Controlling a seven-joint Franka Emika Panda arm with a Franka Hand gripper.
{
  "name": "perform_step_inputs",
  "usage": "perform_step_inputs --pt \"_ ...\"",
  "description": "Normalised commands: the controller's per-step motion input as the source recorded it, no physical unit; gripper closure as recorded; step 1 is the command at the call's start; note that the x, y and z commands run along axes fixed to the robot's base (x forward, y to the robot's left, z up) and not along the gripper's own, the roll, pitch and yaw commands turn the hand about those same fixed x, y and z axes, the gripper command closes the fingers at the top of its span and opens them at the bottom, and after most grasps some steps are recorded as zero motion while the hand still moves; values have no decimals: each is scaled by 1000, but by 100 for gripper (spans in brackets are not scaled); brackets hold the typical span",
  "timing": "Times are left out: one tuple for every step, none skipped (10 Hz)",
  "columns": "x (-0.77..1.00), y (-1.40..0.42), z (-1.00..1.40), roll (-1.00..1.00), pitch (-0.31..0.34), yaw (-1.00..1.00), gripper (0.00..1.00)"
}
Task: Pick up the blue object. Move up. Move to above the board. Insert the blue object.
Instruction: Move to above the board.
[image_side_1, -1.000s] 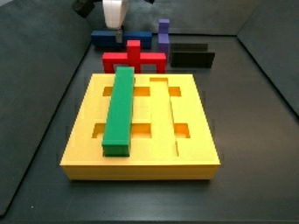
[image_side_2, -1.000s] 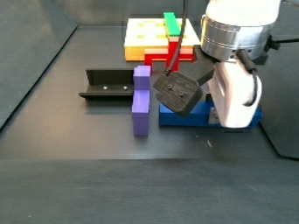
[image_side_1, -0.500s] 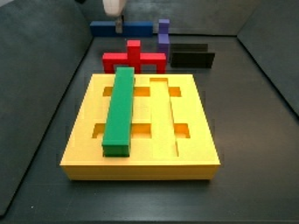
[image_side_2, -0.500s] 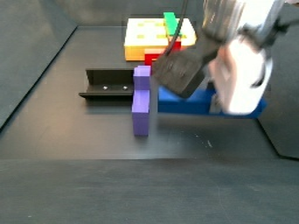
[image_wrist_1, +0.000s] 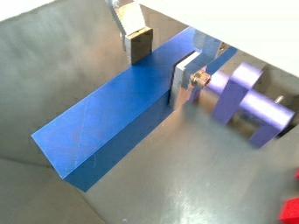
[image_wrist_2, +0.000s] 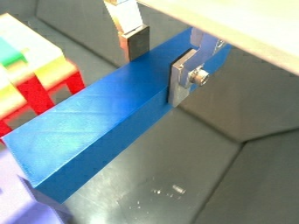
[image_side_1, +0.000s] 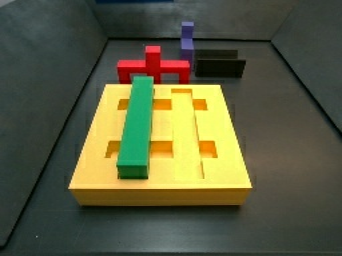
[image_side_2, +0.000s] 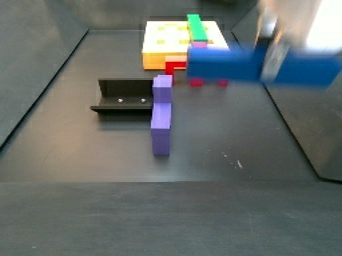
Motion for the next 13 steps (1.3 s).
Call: perform_step_inputs --pt "13 2 1400 -5 48 -2 100" --pt "22 21 1400 -2 89 -1 100" --pt "17 14 1400 12 90 4 100" --pt "4 -1 538 1 70 0 100" --pt "361 -1400 149 27 30 1000 100" --pt "362 -1400 144 27 29 1000 100" --pt "352 -1400 149 32 33 1000 100" --pt "353 -1400 152 24 33 1000 100" --pt "362 -1400 157 29 39 1000 100" --pt "369 -1400 157 29 44 1000 100" --pt "385 -1400 156 26 51 1000 100" --pt "401 -1400 155 29 59 1000 100" --pt "416 -1400 159 28 70 1000 100"
